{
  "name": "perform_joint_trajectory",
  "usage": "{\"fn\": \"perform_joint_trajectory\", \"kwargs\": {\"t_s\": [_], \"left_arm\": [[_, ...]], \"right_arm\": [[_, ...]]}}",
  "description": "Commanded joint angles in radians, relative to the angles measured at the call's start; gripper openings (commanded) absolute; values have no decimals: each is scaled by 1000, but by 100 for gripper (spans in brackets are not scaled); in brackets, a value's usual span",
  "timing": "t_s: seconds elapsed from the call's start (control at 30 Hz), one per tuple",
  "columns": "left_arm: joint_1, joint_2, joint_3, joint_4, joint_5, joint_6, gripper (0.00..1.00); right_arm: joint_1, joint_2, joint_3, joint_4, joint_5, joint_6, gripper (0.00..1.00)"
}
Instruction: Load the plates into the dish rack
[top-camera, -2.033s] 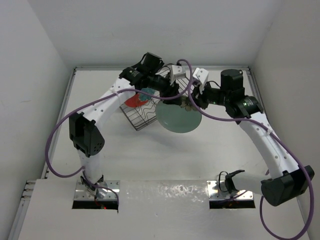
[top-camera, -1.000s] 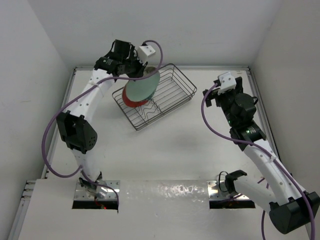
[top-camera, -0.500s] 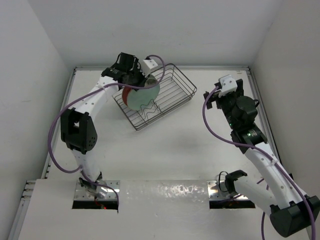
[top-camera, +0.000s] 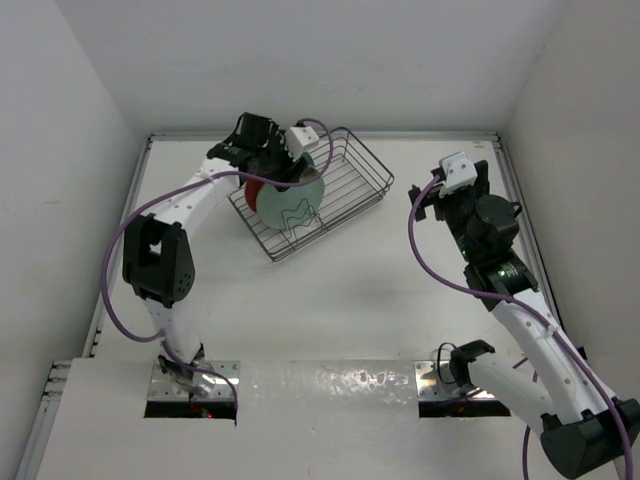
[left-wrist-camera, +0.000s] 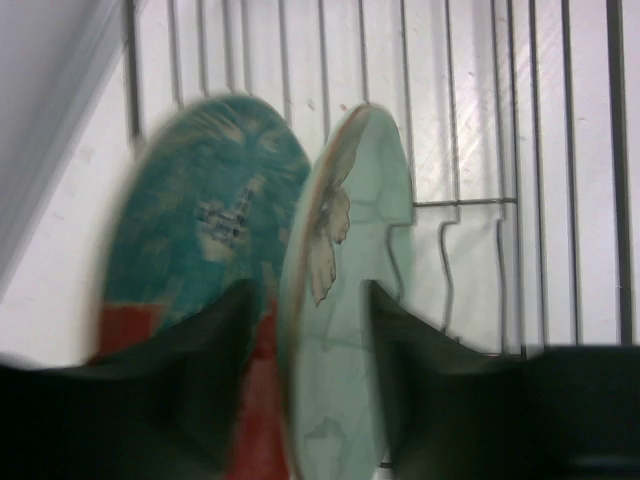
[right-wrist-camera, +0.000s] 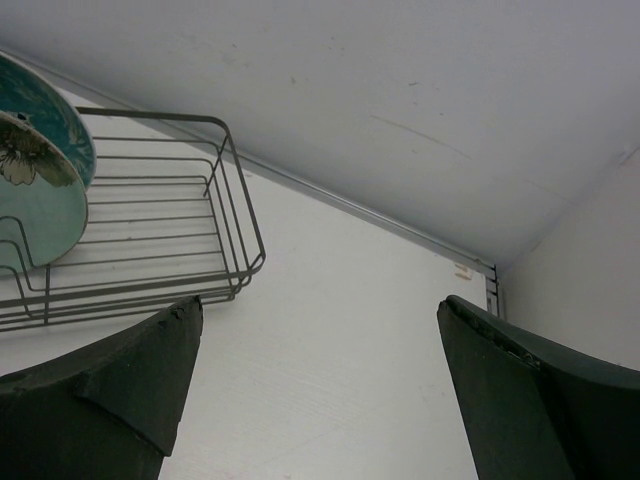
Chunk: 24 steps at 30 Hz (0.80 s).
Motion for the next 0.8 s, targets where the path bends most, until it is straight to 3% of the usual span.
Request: {"fn": "perform_joint_trajectory", "kwargs": {"t_s": [0.0, 0.1, 0.23, 0.37, 0.47, 0.5, 0.6, 0.67, 0.77], "left_arm": [[5, -54, 94, 38, 16, 20, 57], [5, -62, 136, 13, -9, 42, 68], [5, -76, 220, -16, -42, 28, 71], [5, -70, 416, -74, -33, -39, 72], [5, -79, 506, -58, -138, -102, 75], [6, -79, 515, -29, -273, -109, 78], [107, -62, 484, 15, -468, -116, 80], [193, -39, 480, -14, -481, -203, 80], [379, 8, 454, -73, -483, -325, 80]], "right_arm": [[0, -22, -4, 10, -2, 13, 98], [0, -19, -1, -6, 7, 19, 98], [0, 1, 0, -29, 50, 47, 99], [0, 36, -4, -45, 121, 101, 99], [-2, 95, 11, -103, 236, 166, 99], [-3, 116, 17, -155, 324, 185, 99], [-45, 197, 45, -284, 428, 304, 99], [-97, 242, 55, -347, 430, 363, 99], [-271, 268, 25, -417, 198, 460, 99]]}}
